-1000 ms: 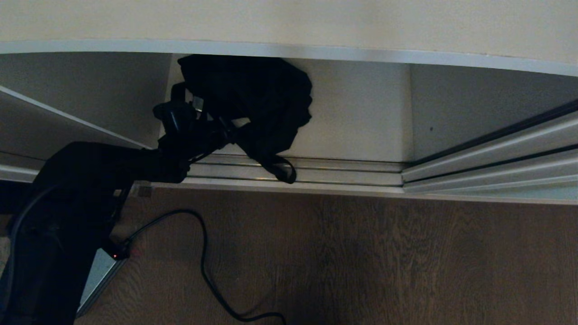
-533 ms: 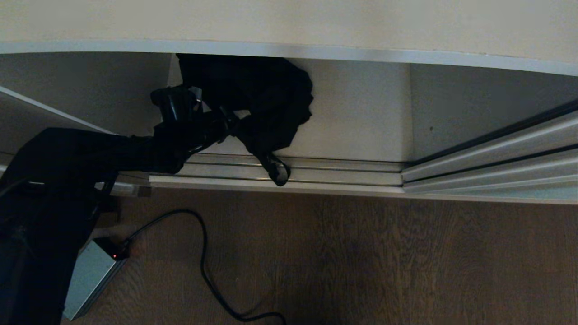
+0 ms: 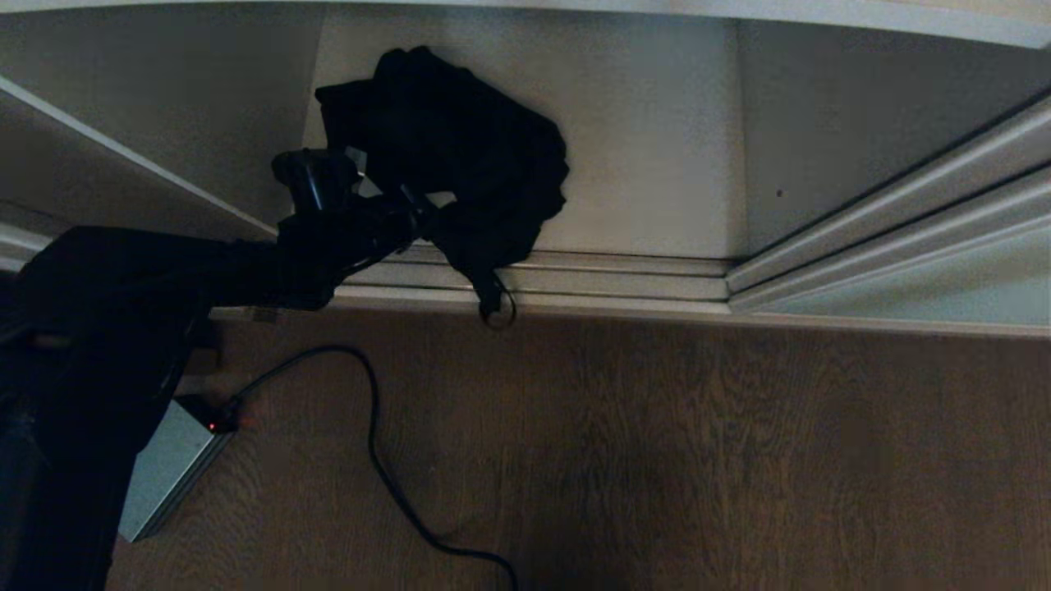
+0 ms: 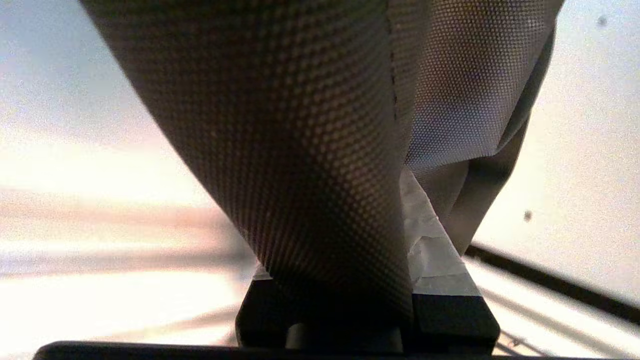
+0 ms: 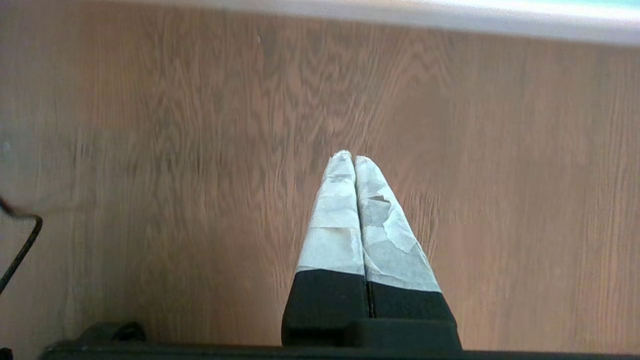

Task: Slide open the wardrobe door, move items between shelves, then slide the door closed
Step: Place the bag on the higher shelf

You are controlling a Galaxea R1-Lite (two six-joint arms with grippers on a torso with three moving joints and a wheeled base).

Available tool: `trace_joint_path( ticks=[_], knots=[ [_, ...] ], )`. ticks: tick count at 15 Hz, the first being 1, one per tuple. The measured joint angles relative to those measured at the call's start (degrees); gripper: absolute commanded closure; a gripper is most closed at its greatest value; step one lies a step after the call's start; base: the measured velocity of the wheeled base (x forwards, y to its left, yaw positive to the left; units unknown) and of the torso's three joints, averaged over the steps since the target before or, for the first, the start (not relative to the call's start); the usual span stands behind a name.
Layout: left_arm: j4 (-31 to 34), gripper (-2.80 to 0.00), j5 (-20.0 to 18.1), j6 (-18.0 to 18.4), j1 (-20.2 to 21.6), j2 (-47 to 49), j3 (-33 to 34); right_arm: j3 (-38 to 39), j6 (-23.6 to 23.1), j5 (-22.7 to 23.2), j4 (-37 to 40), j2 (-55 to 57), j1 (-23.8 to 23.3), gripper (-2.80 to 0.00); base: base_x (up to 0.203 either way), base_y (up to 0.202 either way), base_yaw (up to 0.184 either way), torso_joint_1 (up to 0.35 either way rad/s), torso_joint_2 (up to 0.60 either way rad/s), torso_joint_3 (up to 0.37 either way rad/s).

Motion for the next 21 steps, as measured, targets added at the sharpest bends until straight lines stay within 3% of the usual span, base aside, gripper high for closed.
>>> trace_joint_path(
  ticks=[4, 9, 15, 18, 21],
  knots=[
    [0.33, 0.00, -0.06, -0.04, -0.22, -0.28, -0.18, 0.00, 0.00, -0.01, 0.01, 0.00, 0.07, 0.00, -0.067, 0.000, -0.007, 0.000, 0.00, 0.001],
    [5.63, 0.00, 0.04, -0.01, -0.34, -4.35, 2.90, 0.00, 0.02, -0.02, -0.02, 0.00, 0.00, 0.00, 0.000, 0.000, 0.000, 0.000, 0.00, 0.000],
    [9.21, 0.00, 0.00, 1.29, -1.22, -17.25, 17.95, 0.00, 0.00, 0.00, -0.01, 0.00, 0.00, 0.00, 0.000, 0.000, 0.000, 0.000, 0.00, 0.000],
    [14.46, 0.00, 0.05, 3.48, -1.35, -25.31, 24.69, 0.00, -0.02, 0.02, -0.02, 0.00, 0.00, 0.00, 0.000, 0.000, 0.000, 0.000, 0.00, 0.000],
    [21.30, 0.00, 0.11, 4.23, -1.46, -33.25, 27.07, 0.00, -0.02, 0.02, -0.01, 0.00, 0.00, 0.00, 0.000, 0.000, 0.000, 0.000, 0.00, 0.000]
  ],
)
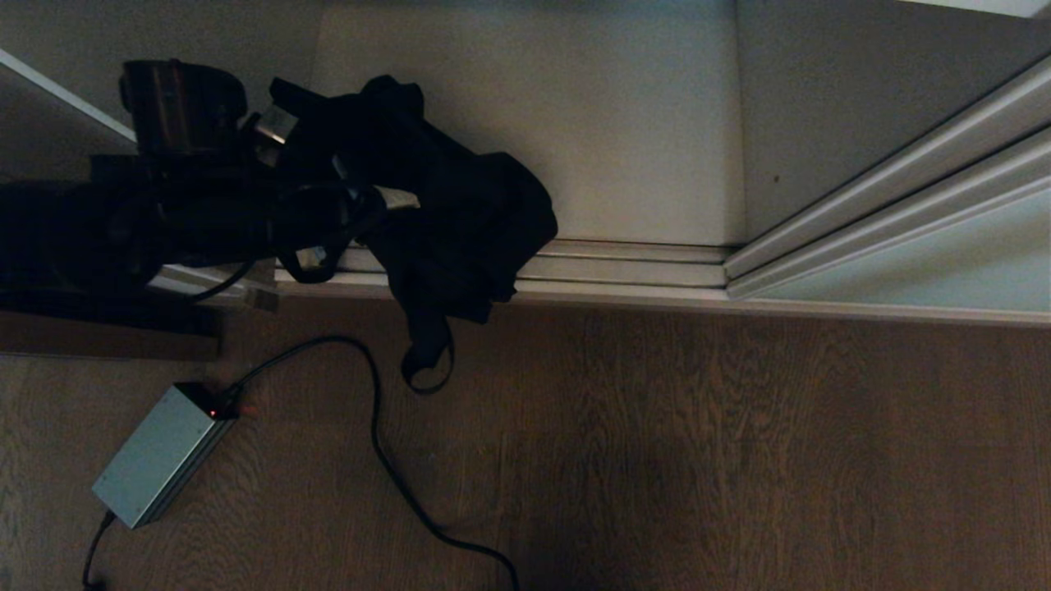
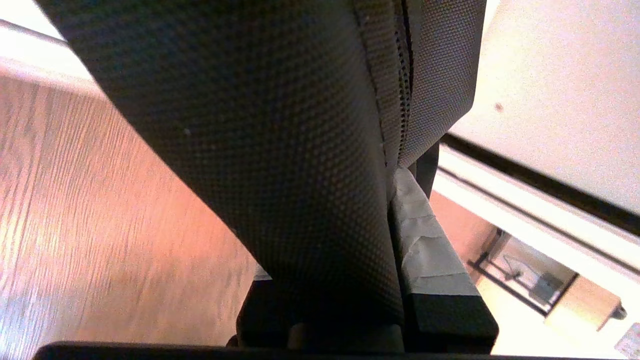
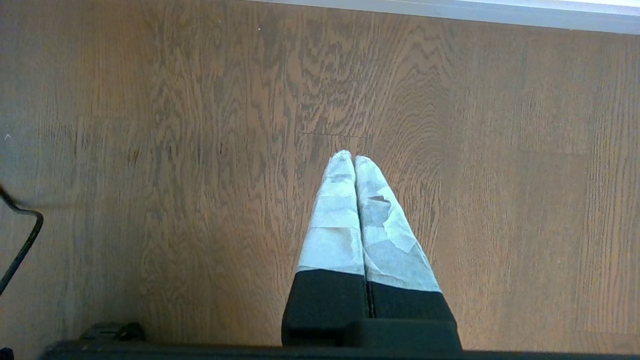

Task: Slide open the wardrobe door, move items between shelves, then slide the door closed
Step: Place the bag on the higher shelf

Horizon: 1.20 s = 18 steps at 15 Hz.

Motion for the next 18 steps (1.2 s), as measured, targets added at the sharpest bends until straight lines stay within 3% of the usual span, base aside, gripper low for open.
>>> trace_joint_path(
  ticks=[5, 9, 11, 14, 18],
  knots=[
    [11.06, 0.00, 1.85, 1.80, -1.48, -12.46, 6.99, 0.00, 0.01, -0.02, -0.02, 0.00, 0.00, 0.00, 0.000, 0.000, 0.000, 0.000, 0.00, 0.000],
    [20.96, 0.00, 3.18, 5.68, -2.10, -22.35, 11.88, 0.00, 0.02, -0.02, 0.01, 0.00, 0.00, 0.00, 0.000, 0.000, 0.000, 0.000, 0.00, 0.000],
    [26.16, 0.00, 5.62, 8.37, -2.12, -27.26, 12.84, 0.00, 0.02, -0.01, 0.01, 0.00, 0.00, 0.00, 0.000, 0.000, 0.000, 0.000, 0.00, 0.000],
    [31.80, 0.00, 11.69, 16.22, -1.88, -34.49, 14.28, 0.00, 0.02, -0.05, -0.02, 0.00, 0.00, 0.00, 0.000, 0.000, 0.000, 0.000, 0.00, 0.000],
    [35.03, 0.00, 17.85, 30.81, 2.19, -43.20, 15.30, 0.00, 0.04, -0.02, 0.01, 0.00, 0.00, 0.00, 0.000, 0.000, 0.000, 0.000, 0.00, 0.000]
  ],
)
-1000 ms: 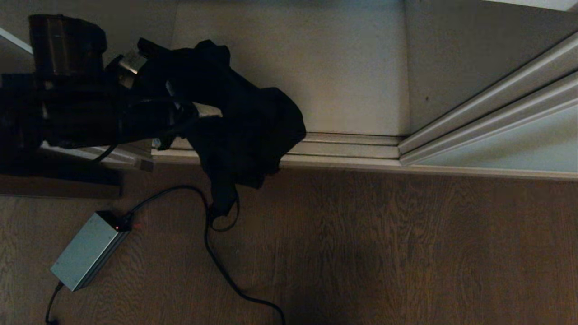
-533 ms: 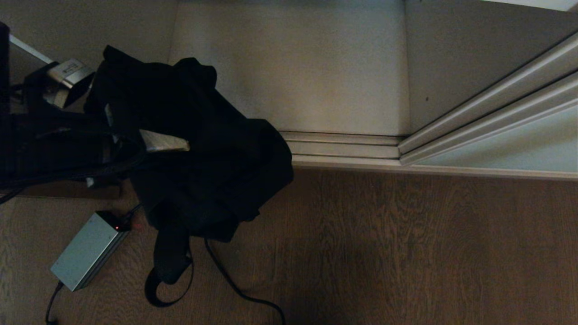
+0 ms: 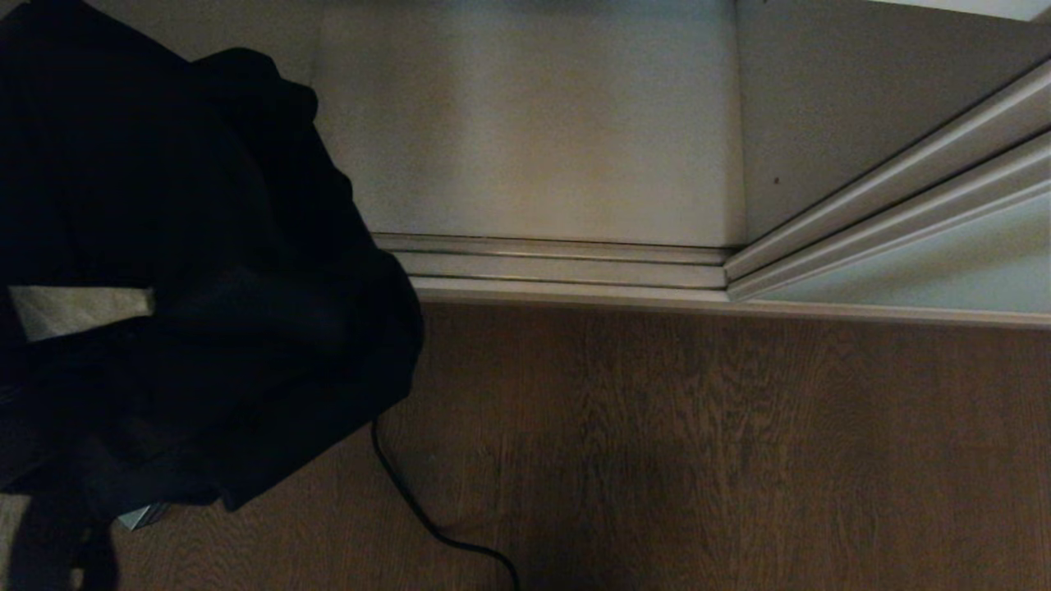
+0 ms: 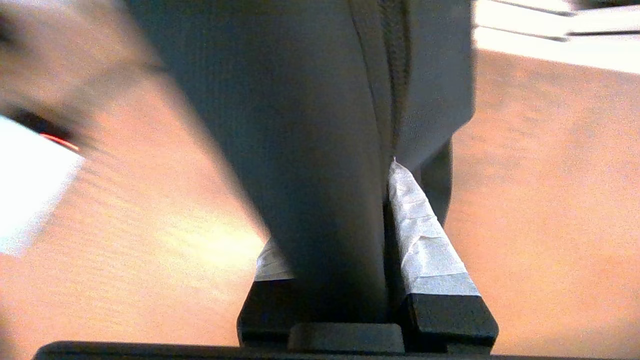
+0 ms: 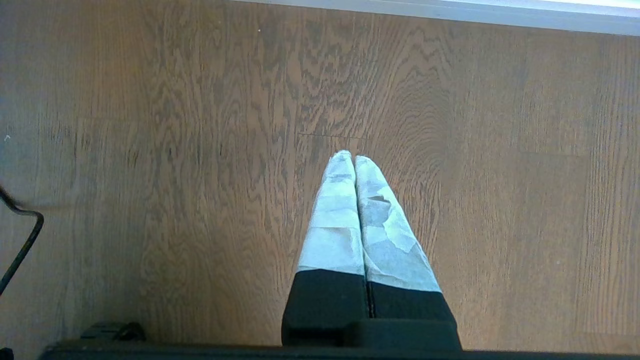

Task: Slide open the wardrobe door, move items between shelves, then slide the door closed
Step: Place the bag on the higher shelf

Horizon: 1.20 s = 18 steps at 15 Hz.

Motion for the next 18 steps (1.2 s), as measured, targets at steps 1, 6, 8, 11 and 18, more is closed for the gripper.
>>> trace_joint_path(
  ticks=[1, 6, 8, 11, 18],
  knots=[
    [0.05, 0.00, 0.26, 2.89, 1.32, -2.10, -0.11, 0.00, -0.02, 0.00, -0.02, 0.00, 0.00, 0.00, 0.000, 0.000, 0.000, 0.000, 0.00, 0.000],
    [2.12, 0.00, 0.08, 5.39, 3.16, -10.63, -1.29, 0.00, 0.00, 0.00, -0.02, 0.00, 0.00, 0.00, 0.000, 0.000, 0.000, 0.000, 0.00, 0.000],
    [6.90, 0.00, 0.08, 4.32, 3.21, -12.08, -1.34, 0.00, -0.01, 0.00, 0.00, 0.00, 0.00, 0.00, 0.000, 0.000, 0.000, 0.000, 0.00, 0.000],
    [13.53, 0.00, 0.04, 2.41, 3.23, -14.14, -2.90, 0.00, -0.04, 0.02, -0.01, 0.00, 0.00, 0.00, 0.000, 0.000, 0.000, 0.000, 0.00, 0.000],
    [22.91, 0.00, -1.37, 2.78, 3.49, -22.32, 0.13, 0.00, -0.02, 0.00, -0.02, 0.00, 0.00, 0.00, 0.000, 0.000, 0.000, 0.000, 0.00, 0.000]
  ],
)
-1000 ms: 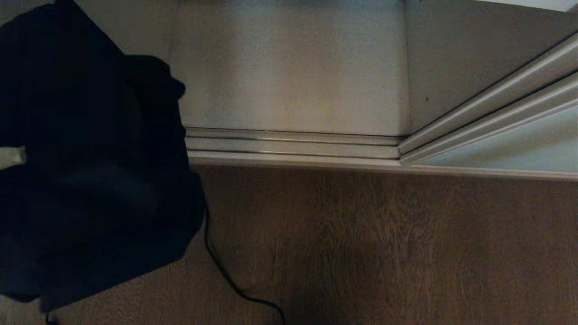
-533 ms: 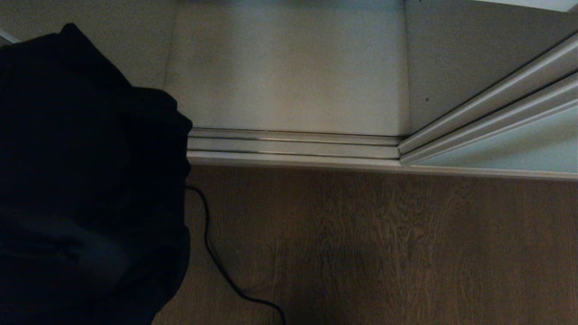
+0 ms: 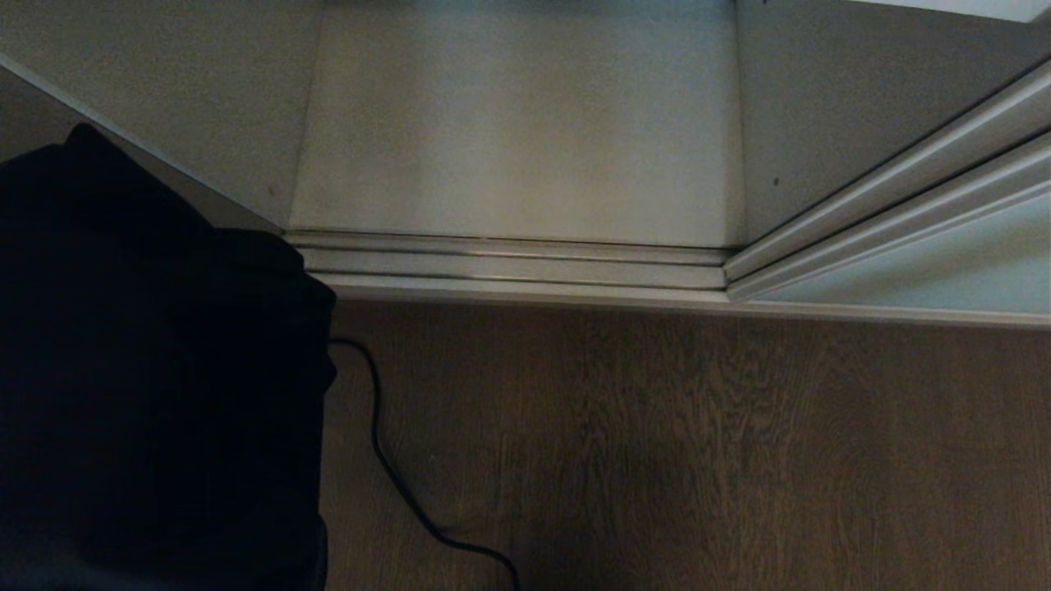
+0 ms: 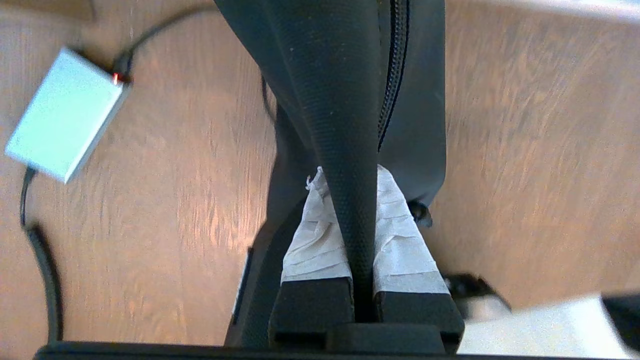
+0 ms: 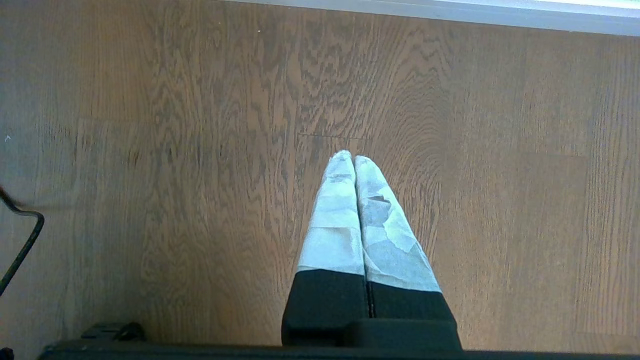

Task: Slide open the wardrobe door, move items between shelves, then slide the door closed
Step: Place the bag on the higher shelf

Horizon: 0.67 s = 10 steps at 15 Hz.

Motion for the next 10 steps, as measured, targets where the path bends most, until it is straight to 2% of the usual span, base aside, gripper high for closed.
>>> trace_joint_path(
  ticks=[2, 6, 10],
  knots=[
    [2.39, 0.00, 0.28, 0.02, 0.91, -2.39, 0.27, 0.00, 0.00, -0.02, 0.02, 0.00, 0.00, 0.00, 0.000, 0.000, 0.000, 0.001, 0.00, 0.016],
    [1.18, 0.00, 0.28, 1.43, 3.52, -3.84, -1.74, 0.00, 0.00, 0.00, 0.02, 0.00, 0.00, 0.00, 0.000, 0.000, 0.000, 0.004, 0.00, 0.151],
    [-4.86, 0.00, 0.24, 1.54, 4.17, -3.45, -3.61, 0.00, 0.00, 0.00, 0.01, 0.00, 0.00, 0.00, 0.000, 0.000, 0.000, 0.002, 0.00, 0.197]
  ],
)
